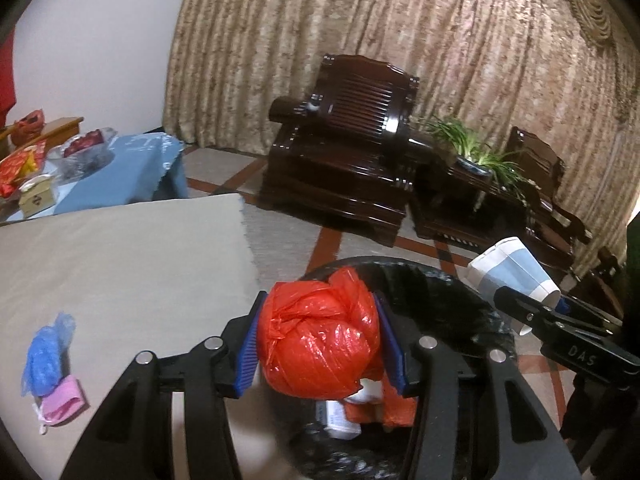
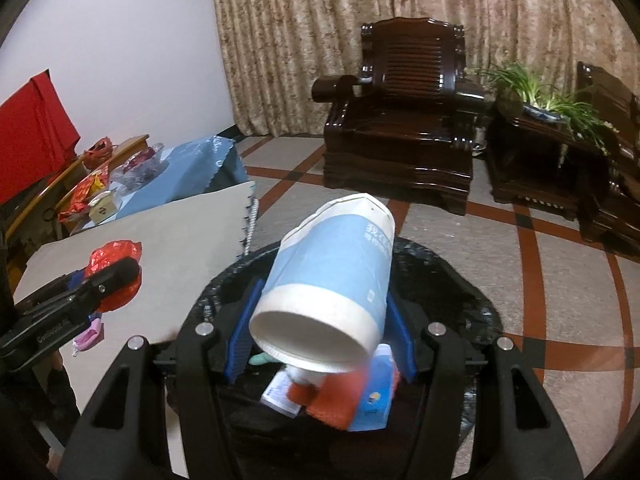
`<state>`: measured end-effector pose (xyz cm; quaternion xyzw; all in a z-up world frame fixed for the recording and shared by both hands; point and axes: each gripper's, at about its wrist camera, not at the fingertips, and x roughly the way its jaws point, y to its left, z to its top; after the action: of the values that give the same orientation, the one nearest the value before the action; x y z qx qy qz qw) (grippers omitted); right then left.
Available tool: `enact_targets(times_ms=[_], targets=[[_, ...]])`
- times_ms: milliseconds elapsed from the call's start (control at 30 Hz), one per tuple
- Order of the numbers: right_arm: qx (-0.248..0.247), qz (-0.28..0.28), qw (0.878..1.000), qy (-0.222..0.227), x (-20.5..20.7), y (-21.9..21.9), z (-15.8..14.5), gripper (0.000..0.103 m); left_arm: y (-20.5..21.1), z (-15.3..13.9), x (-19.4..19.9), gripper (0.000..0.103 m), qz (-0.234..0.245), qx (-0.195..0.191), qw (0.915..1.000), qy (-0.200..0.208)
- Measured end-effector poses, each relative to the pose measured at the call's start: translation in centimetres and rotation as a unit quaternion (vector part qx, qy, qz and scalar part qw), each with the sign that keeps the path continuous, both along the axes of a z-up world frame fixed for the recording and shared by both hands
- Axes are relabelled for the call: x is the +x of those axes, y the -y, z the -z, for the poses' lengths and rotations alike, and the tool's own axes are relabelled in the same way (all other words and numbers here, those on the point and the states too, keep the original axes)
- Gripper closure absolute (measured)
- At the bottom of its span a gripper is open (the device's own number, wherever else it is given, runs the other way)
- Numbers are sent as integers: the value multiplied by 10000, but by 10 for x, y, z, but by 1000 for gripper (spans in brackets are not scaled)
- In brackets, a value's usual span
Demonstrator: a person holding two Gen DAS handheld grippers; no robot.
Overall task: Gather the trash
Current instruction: 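Lift the red bag and paper cup and carry both over the bin, then open both grippers to drop the red bag and paper cup into the bin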
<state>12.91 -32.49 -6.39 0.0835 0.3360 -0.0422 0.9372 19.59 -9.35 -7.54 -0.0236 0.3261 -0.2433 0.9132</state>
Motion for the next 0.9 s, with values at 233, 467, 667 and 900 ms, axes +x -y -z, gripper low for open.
enact_targets(times_ms=[233,467,667,900], targets=[[-34,150,9999,20,-7,21,0,47,31,5,-1,52,251,-20,9997,-61],[-7,219,9998,-34,-10,36,7,47,56,12,0,52,485,-14,9987,-137],[-8,210,9998,-47,-11,38,11,47,68,16,1,52,599,2,9980,-182],[-166,320,9992,-150,-11,37,20,25,70,17,5,31,739,-80,9966,-341]])
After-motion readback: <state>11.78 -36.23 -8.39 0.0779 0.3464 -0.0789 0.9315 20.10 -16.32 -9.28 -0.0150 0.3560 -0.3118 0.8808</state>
